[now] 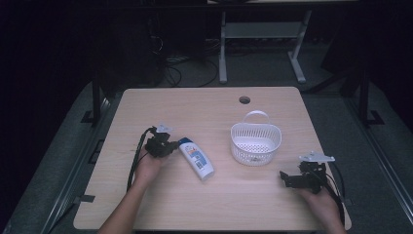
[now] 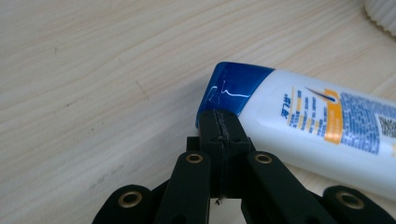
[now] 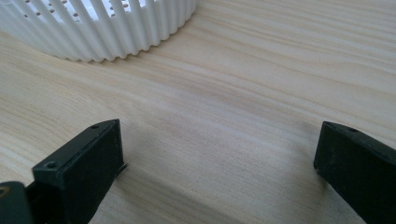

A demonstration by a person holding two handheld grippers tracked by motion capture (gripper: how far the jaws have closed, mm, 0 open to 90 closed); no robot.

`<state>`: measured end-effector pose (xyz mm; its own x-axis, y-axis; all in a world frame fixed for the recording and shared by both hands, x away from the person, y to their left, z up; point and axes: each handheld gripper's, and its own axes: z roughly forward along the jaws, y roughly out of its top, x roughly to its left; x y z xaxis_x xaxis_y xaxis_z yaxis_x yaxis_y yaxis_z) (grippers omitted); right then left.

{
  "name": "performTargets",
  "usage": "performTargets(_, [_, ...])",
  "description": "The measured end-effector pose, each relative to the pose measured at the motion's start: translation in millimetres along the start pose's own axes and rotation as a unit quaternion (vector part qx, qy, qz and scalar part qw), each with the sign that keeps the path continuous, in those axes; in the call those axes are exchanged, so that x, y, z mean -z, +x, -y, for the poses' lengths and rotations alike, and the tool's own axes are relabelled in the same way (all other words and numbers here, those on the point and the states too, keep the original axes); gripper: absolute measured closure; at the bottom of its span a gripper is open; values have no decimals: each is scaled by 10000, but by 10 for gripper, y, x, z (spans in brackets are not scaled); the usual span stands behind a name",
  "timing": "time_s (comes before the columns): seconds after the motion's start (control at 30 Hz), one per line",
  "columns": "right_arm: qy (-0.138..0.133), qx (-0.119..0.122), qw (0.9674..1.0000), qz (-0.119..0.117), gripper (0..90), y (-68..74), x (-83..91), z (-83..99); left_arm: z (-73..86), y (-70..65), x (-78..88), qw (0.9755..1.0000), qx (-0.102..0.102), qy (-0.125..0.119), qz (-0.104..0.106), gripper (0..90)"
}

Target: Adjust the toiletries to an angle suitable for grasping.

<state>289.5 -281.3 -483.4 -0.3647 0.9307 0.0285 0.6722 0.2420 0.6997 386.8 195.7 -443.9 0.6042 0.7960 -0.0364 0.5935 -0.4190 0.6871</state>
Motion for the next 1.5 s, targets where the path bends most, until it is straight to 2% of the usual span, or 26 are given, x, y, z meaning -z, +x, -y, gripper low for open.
performTargets(0.17, [-1,0,10000,0,8,0,0,0,-71,-142,57,9997,-104,-113,166,900])
performTargets(0.43, [-2,1,10000,0,8,0,0,0,-281,-527,50,9972,-387,-243,585,899])
performTargets(0.7, [-2,-2,10000,-1,8,0,0,0,-377,-891,-139,9934,-566,-105,996,899])
performTargets(0.87, [-1,-2,10000,-1,9,0,0,1,-370,-1072,-226,9907,-763,55,1127,899])
performTargets(1.13, [0,6,10000,-2,8,0,2,3,-309,-1178,-292,9886,-891,277,1182,900])
performTargets(1.5, [-1,3,10000,-2,9,1,2,3,-206,-1201,-290,9874,-942,490,1177,900])
